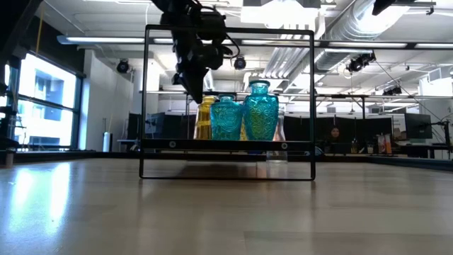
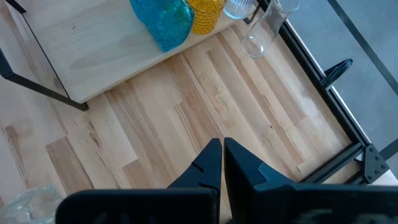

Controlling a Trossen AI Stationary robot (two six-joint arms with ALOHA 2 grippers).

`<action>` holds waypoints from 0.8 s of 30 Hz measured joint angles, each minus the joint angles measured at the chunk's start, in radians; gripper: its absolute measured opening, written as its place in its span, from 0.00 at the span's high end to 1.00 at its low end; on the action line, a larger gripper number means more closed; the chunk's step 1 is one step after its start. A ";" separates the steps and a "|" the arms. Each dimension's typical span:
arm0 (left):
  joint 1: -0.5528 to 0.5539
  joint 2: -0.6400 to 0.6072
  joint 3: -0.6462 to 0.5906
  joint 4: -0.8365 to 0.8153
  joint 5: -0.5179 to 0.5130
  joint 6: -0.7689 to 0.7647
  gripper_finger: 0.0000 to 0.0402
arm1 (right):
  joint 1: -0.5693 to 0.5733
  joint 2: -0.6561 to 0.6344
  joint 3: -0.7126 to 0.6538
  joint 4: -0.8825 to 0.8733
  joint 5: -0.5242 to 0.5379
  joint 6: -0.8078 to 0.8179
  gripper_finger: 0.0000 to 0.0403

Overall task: Sort vases onto shelf
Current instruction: Put the bottom left yellow flower vase on the shelf aligned with the other yellow flower vase

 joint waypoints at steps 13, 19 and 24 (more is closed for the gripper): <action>-0.016 0.000 0.000 -0.018 -0.007 0.000 1.00 | 0.000 0.000 0.000 0.000 -0.018 0.007 1.00; -0.006 0.000 0.000 -0.057 -0.061 0.034 1.00 | 0.000 0.000 0.000 0.000 -0.023 0.008 1.00; 0.006 0.000 0.000 -0.018 -0.096 0.042 1.00 | 0.000 0.000 0.000 0.000 -0.023 0.003 1.00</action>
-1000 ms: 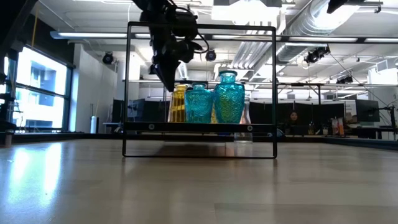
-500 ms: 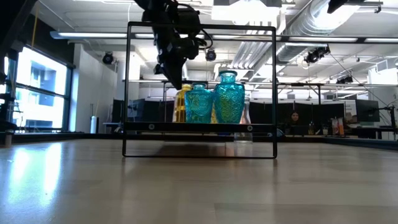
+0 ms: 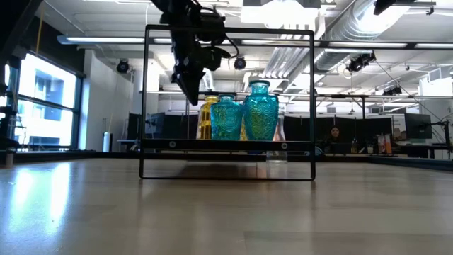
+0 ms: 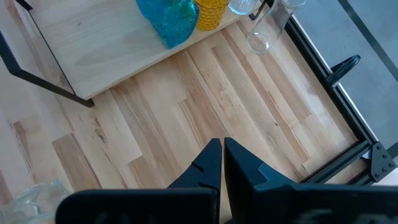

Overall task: Sort vases onto shelf
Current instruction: Put the bottom left yellow flower vase on the shelf aligned with the other yellow flower vase

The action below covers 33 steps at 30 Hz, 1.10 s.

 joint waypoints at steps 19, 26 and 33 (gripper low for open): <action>-0.002 0.000 0.000 0.085 0.057 -0.045 1.00 | 0.000 0.000 0.000 0.000 0.000 -0.014 1.00; -0.003 0.000 0.000 0.087 0.072 -0.051 1.00 | 0.000 0.000 0.000 0.000 0.000 -0.014 1.00; -0.005 0.000 0.000 0.119 0.091 -0.057 1.00 | 0.000 0.000 0.000 0.000 0.001 -0.014 1.00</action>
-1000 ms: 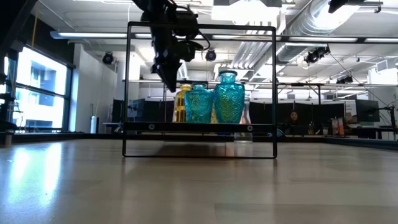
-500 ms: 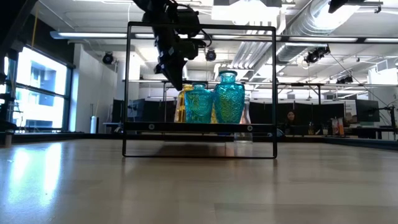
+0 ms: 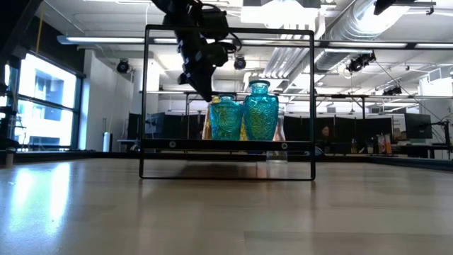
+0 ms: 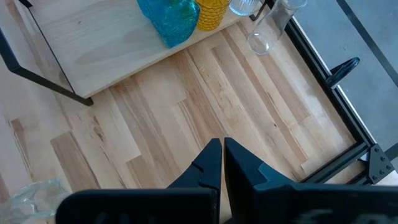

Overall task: Sort vases onto shelf
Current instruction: Put the bottom left yellow flower vase on the shelf aligned with the other yellow flower vase

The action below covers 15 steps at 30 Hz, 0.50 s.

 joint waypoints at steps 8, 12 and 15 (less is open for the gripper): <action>0.000 0.000 0.000 0.007 0.008 -0.004 1.00 | 0.000 0.000 0.000 0.000 0.000 0.002 1.00; -0.001 0.000 0.000 0.007 0.016 -0.004 1.00 | 0.000 0.000 0.000 0.000 0.000 0.001 1.00; -0.003 0.000 0.000 0.009 0.016 -0.004 1.00 | 0.000 0.000 0.000 0.000 0.000 0.000 1.00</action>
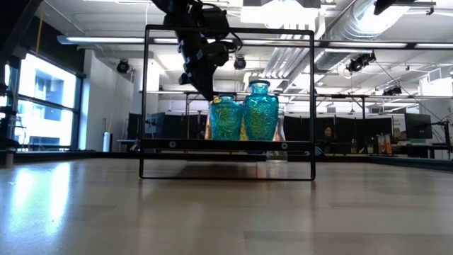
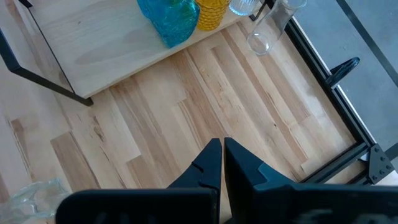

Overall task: Sort vases onto shelf
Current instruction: Put the bottom left yellow flower vase on the shelf aligned with the other yellow flower vase

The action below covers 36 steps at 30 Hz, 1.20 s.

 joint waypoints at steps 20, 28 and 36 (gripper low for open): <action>-0.002 0.000 0.000 0.053 0.043 -0.016 1.00 | 0.000 0.000 0.000 0.000 -0.003 0.003 1.00; -0.002 0.000 0.000 0.058 0.056 -0.017 1.00 | 0.000 0.000 0.000 0.000 -0.005 0.003 1.00; -0.002 0.000 0.000 -0.035 -0.008 -0.028 1.00 | 0.000 0.000 0.000 0.000 -0.010 0.003 1.00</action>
